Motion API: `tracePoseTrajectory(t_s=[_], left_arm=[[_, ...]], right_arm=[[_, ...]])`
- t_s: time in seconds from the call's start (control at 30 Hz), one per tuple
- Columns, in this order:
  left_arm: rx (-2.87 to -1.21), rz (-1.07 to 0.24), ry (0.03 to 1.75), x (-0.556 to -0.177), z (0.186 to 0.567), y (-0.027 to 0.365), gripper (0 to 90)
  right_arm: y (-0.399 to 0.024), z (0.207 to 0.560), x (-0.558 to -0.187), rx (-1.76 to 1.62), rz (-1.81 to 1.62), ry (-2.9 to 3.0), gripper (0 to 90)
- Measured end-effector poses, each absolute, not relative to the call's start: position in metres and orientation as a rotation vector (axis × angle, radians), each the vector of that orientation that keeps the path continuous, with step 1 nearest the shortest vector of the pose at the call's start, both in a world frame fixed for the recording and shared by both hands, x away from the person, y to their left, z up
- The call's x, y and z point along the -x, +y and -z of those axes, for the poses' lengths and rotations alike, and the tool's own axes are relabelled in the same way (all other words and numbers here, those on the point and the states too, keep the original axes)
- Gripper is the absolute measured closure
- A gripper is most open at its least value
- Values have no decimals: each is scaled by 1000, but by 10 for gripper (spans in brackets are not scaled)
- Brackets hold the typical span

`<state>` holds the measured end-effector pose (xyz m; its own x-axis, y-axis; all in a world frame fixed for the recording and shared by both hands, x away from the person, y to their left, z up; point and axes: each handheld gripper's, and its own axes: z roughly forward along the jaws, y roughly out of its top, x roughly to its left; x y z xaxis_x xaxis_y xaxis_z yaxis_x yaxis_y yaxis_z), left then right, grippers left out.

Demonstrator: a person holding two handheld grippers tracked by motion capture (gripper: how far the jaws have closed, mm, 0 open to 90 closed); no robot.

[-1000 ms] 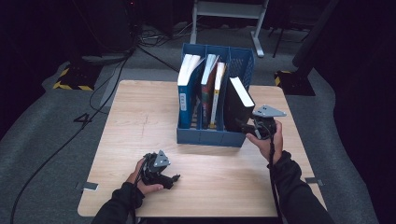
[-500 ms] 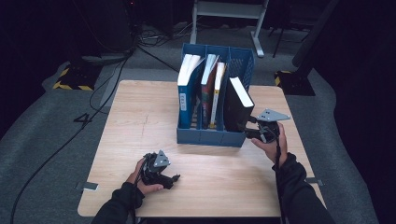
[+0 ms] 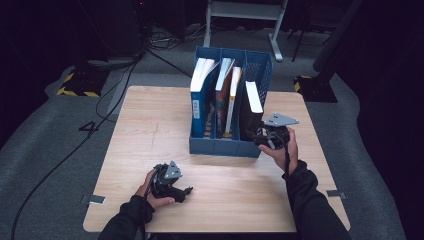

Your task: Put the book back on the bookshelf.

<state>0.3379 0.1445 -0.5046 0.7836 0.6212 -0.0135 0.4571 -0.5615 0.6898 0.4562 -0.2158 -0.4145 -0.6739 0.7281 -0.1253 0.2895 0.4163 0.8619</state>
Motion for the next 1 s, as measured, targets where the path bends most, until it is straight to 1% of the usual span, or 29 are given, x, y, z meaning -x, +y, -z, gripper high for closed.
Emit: tracePoseTrajectory(t_s=[0.23, 0.33, 0.47, 0.6, 0.77, 0.87, 1.0], left_arm=[[-2269, -304, 792, -338, 504, 145, 148], [-2269, -305, 792, -338, 504, 145, 148], [-2269, -304, 792, -338, 504, 145, 148], [-2270, -304, 790, -338, 504, 145, 147], [-2269, -303, 791, -338, 504, 145, 147], [-2269, -304, 791, -338, 504, 145, 148], [-2269, -303, 791, -337, 504, 145, 148]], right_arm=[[-196, 418, -452, -921, -1166, 2111, 385], [-194, 417, -451, -920, -1136, 2108, 390], [-197, 412, -449, -941, -1212, 2058, 381], [-189, 403, -446, -947, -1197, 1983, 354], [-180, 397, -449, -991, -1146, 1934, 342], [-174, 396, -449, -1016, -1120, 1900, 363], [-176, 396, -447, -1061, -1125, 1822, 438]])
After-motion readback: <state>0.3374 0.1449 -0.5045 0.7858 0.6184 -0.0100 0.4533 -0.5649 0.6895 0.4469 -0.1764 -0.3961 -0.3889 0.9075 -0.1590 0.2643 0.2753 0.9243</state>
